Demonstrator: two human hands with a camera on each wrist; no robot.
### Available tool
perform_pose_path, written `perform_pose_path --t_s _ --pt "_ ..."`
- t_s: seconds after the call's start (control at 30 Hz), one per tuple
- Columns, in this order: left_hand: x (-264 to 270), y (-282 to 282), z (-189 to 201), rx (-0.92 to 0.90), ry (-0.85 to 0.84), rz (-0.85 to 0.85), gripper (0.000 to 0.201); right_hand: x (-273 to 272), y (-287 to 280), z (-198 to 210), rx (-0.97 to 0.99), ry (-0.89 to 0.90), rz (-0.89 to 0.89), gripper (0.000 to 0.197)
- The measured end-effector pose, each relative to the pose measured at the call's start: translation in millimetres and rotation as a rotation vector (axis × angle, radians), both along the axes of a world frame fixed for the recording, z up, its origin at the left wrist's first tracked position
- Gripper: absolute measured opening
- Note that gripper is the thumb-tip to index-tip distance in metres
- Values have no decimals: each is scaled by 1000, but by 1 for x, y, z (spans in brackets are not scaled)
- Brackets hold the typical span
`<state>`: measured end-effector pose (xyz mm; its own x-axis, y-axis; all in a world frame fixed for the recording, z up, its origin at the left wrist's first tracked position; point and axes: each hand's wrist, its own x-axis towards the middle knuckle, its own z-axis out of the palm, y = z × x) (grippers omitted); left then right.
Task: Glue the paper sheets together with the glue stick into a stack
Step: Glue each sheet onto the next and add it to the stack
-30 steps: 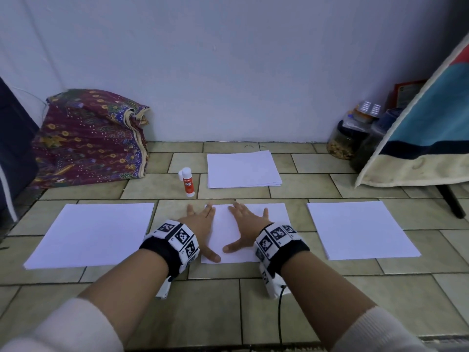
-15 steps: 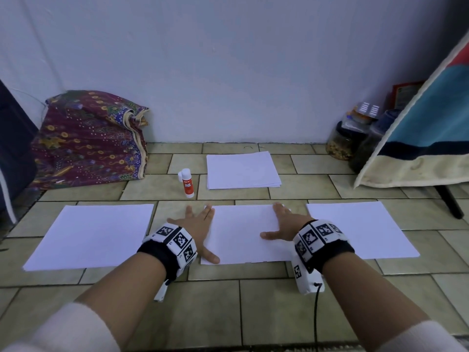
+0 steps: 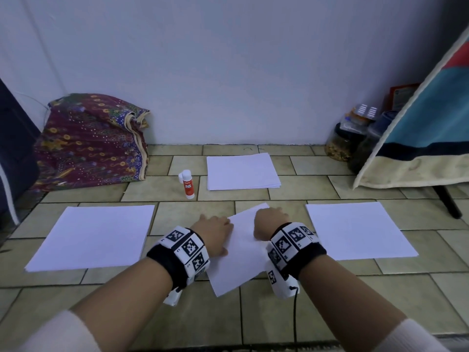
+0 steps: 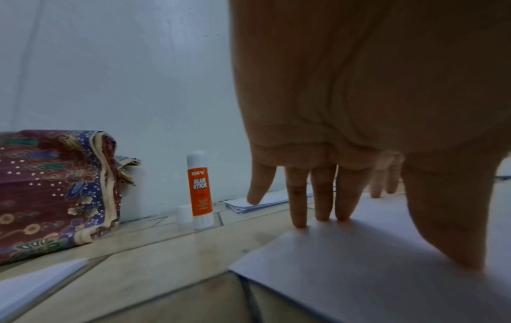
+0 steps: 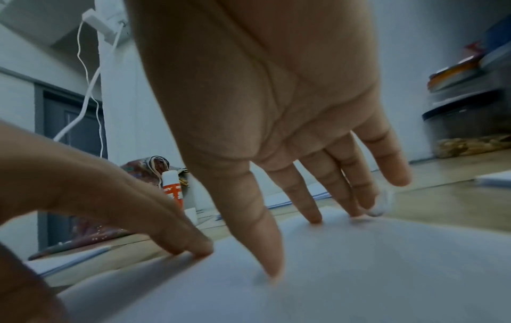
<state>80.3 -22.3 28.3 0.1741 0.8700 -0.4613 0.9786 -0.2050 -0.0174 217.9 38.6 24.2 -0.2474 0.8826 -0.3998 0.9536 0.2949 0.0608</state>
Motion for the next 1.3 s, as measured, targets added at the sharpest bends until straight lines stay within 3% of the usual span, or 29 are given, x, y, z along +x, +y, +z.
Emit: perform_pose_path --t_s 0.1,0.2,0.37,0.5,0.57,0.73,0.9,1.13,1.3 --pt "1 -2 4 37 -20 -8 37 -13 -9 -6 -45 117 1 59" --pt "-1 -2 6 88 3 22 33 -23 -18 -8 -83 121 176 76" --pt "-11 5 -16 63 -81 159 92 -30 -25 -5 -84 166 275 69" --pt "-16 8 -20 -70 -28 151 106 -32 -23 2 -209 198 346 102" --pt "-17 9 -21 -65 11 138 107 -29 -18 3 -254 246 291 107" --pt "-17 9 -22 -72 22 138 106 -7 -8 2 -270 264 147 100" --pt "-24 7 -23 -98 27 111 106 16 -2 -4 -260 137 210 132" --pt "-25 7 -22 -103 61 90 105 40 6 -5 -227 101 71 145" --pt "-18 9 -14 -9 76 104 103 36 1 2 -194 64 118 132"
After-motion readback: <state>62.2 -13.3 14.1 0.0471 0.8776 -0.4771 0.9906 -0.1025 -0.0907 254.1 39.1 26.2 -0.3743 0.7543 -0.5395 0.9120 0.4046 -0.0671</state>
